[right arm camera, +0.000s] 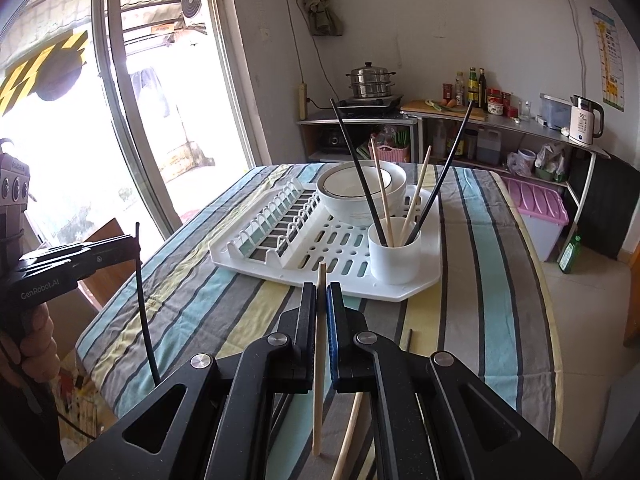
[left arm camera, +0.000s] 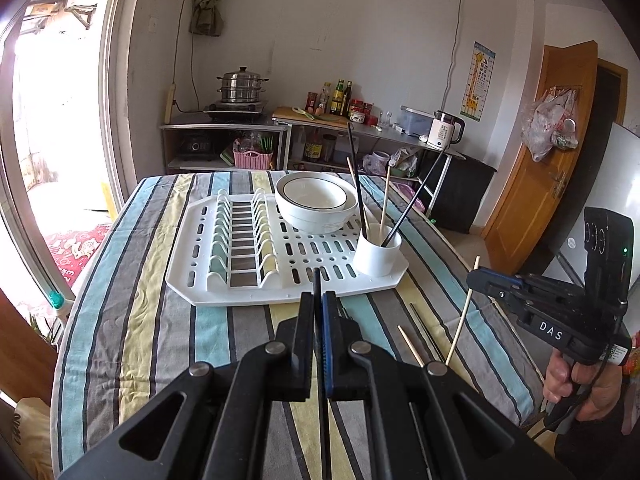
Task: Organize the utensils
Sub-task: 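Lift the chopsticks upright over the white cup with both tools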
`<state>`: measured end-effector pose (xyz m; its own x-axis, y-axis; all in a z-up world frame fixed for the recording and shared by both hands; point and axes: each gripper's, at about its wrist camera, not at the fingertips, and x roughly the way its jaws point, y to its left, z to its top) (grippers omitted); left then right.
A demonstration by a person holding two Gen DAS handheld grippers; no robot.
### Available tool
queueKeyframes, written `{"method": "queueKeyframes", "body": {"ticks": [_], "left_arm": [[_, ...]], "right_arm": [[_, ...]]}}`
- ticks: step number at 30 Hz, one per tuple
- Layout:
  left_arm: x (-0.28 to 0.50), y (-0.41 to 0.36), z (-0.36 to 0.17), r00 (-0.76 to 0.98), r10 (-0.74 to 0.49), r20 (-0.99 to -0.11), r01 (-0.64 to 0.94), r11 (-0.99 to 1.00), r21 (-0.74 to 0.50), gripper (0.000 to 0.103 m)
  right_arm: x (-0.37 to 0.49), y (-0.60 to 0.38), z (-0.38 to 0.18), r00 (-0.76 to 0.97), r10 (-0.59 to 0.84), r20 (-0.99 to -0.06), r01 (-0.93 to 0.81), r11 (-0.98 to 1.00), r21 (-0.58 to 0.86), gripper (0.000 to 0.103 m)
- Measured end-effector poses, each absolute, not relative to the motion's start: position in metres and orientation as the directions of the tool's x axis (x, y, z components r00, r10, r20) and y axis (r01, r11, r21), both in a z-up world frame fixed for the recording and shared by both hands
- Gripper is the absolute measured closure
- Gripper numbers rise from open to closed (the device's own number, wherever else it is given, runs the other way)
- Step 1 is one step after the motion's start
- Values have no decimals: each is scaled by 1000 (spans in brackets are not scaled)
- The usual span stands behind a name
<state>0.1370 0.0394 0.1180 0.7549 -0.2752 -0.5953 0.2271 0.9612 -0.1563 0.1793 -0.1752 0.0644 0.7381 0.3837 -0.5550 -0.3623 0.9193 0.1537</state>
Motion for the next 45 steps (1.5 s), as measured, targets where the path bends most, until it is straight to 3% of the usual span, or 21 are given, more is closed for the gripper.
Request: {"method": "queueKeyframes", "body": {"ticks": [15, 45], "left_arm": [[146, 29, 145, 778, -286, -559, 247, 958, -147, 99], [264, -47, 218, 754, -361, -549, 340, 929, -144, 99]], "right_arm": [[179, -193, 87, 781, 375, -499, -341, 926, 161, 98], [279, -226, 140, 848, 320, -422, -270, 947, 175, 98]]}}
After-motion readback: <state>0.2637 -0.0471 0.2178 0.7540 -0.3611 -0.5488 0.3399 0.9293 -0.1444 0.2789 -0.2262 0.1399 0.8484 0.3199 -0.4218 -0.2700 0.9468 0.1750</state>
